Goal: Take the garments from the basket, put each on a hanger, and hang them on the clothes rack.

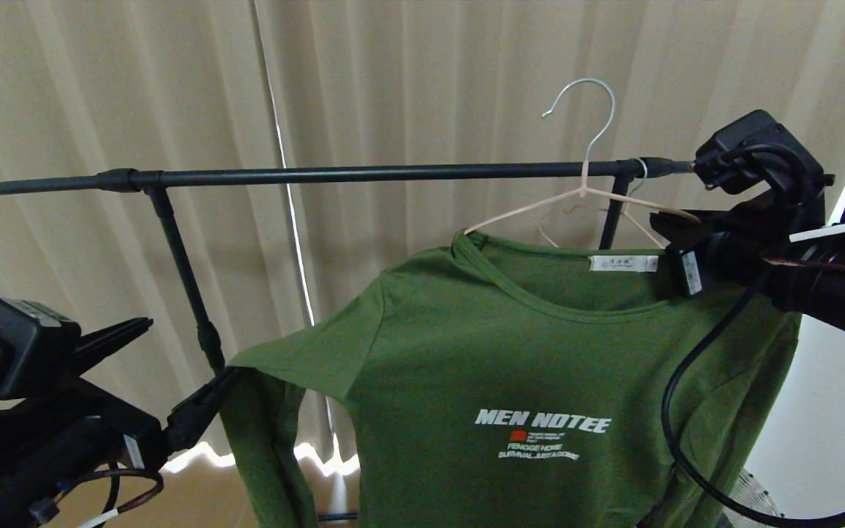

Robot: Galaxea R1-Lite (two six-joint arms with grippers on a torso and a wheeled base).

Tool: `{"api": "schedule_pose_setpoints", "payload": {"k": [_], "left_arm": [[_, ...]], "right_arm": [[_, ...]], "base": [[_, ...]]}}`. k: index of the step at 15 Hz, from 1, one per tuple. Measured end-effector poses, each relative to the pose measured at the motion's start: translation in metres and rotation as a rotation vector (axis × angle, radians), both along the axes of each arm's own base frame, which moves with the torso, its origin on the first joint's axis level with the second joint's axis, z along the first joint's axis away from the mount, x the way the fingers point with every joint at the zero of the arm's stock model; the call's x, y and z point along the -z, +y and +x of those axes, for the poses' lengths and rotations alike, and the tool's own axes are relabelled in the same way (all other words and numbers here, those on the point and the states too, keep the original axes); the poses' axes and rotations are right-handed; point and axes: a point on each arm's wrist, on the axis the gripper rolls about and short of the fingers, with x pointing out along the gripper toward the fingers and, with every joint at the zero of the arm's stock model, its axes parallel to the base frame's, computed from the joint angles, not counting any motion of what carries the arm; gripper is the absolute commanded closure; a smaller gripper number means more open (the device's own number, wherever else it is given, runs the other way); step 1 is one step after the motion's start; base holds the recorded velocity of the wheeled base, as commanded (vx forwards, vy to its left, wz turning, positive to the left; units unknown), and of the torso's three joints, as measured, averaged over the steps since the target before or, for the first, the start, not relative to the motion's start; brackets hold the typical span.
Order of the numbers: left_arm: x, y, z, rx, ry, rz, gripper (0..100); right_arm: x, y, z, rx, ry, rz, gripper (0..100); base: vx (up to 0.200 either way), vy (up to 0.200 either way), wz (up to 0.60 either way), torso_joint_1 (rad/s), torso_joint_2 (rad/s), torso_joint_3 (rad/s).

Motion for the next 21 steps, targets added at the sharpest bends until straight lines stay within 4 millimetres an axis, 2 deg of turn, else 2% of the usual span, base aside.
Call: {"api": "schedule_pose_setpoints", "payload": {"k": [6, 12, 16, 21], "left_arm": [[0.001, 0.002, -0.013, 0.109, -0.015, -0.019, 0], [-0.013, 0.008, -0.004, 0.053, -0.055, -0.062, 0], [-0.014, 0.012, 0.009, -0.006, -0.040, -0.055, 0], [-0.012, 0.015, 0.014, -0.032, -0.024, -0.057, 0]], "right_arm": [[0.001, -0.011, 0.000, 0.121, 0.014, 0.011, 100], [0.019, -0.014, -0.006, 0.140, 0.073, 0.066, 100], [0.027, -0.014, -0.004, 0.189, 0.090, 0.117, 100], [0.033, -0.013, -0.003, 0.202, 0.112, 0.101, 100]], "base": [[0.000, 0.000, 0.00, 0.000, 0.00, 0.000], [0.000, 0.000, 0.00, 0.000, 0.00, 0.000], [0.000, 0.000, 0.00, 0.000, 0.00, 0.000], [0.200, 0.000, 0.00, -0.002, 0.00, 0.003]]}}
